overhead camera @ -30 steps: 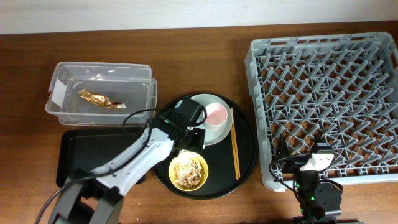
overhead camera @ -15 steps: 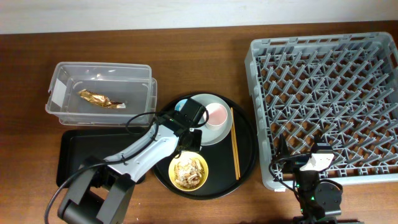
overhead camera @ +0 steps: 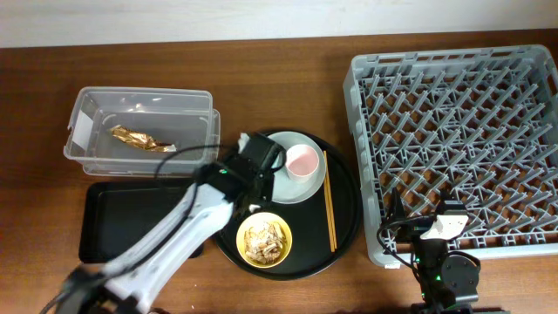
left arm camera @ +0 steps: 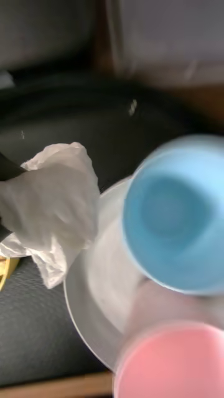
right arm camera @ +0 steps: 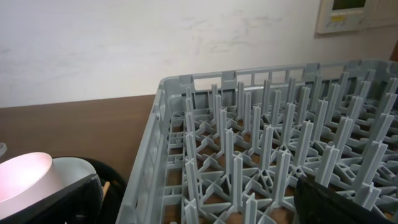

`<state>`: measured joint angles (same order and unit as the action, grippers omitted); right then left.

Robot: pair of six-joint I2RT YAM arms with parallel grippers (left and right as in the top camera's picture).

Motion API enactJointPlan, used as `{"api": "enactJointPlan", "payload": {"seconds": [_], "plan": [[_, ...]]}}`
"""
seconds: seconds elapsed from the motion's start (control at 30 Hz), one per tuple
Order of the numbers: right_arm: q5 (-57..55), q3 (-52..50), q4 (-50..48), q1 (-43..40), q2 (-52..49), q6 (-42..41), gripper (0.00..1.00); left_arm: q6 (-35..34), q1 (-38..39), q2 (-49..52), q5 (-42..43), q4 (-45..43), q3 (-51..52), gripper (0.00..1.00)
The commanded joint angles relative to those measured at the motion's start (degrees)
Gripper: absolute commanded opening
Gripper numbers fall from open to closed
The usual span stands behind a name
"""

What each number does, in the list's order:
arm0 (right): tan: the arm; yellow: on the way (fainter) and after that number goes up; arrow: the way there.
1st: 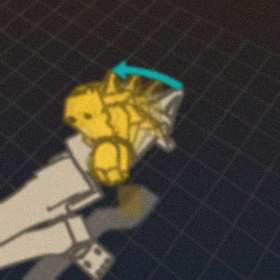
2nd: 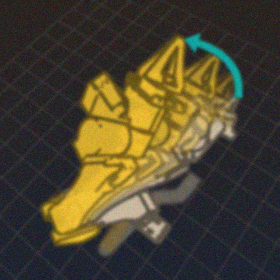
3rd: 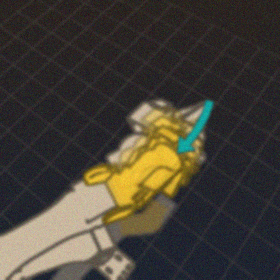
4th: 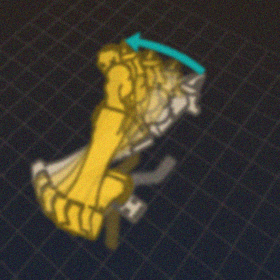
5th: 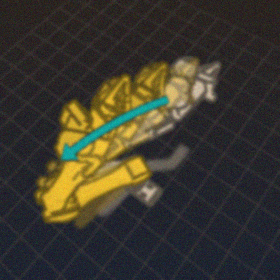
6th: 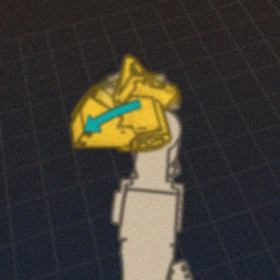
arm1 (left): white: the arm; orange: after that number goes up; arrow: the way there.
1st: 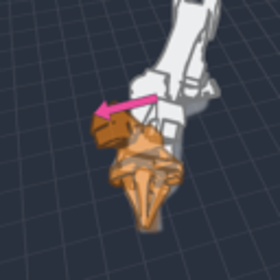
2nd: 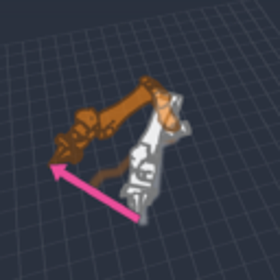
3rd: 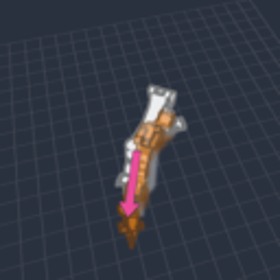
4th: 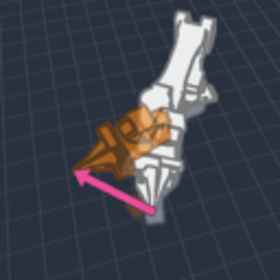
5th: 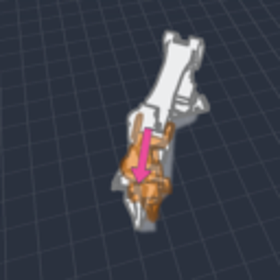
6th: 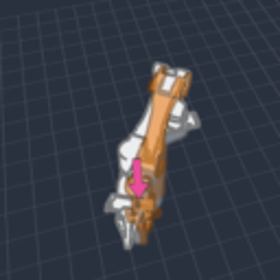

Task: Sort waste into correct bins and load items into the dishwasher rack
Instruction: 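Grasp the white crumpled tissue beside the plate with left gripper, then drop the tissue into the clear bin with left gripper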

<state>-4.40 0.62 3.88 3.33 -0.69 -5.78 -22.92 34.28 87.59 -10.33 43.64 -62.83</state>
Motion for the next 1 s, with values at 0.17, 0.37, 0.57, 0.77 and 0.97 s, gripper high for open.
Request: {"api": "enactJointPlan", "payload": {"seconds": [0.17, 0.37, 0.57, 0.77, 0.97], "plan": [[0.11, -0.31, 0.42, -0.42, 0.33, 0.24, 0.99, 0.7, -8.26, -9.44, -19.52, -3.08, -2.34, 0.0], [0.11, -0.31, 0.42, -0.42, 0.33, 0.24, 0.99, 0.7, -21.64, -1.64, -18.53, -19.28, -2.29, 0.01], [0.11, -0.31, 0.42, -0.42, 0.33, 0.24, 0.99, 0.7, -27.45, 8.46, -15.37, -25.64, -2.29, 0.19], [0.11, -0.31, 0.42, -0.42, 0.33, 0.24, 0.99, 0.74, -28.44, 8.2, -15.34, -26.25, -3.17, 0.8], [0.11, -0.31, 0.42, -0.42, 0.33, 0.24, 0.99, 0.7, -26.47, -5.6, 3.72, -13.79, -3.39, 0.47]]}}
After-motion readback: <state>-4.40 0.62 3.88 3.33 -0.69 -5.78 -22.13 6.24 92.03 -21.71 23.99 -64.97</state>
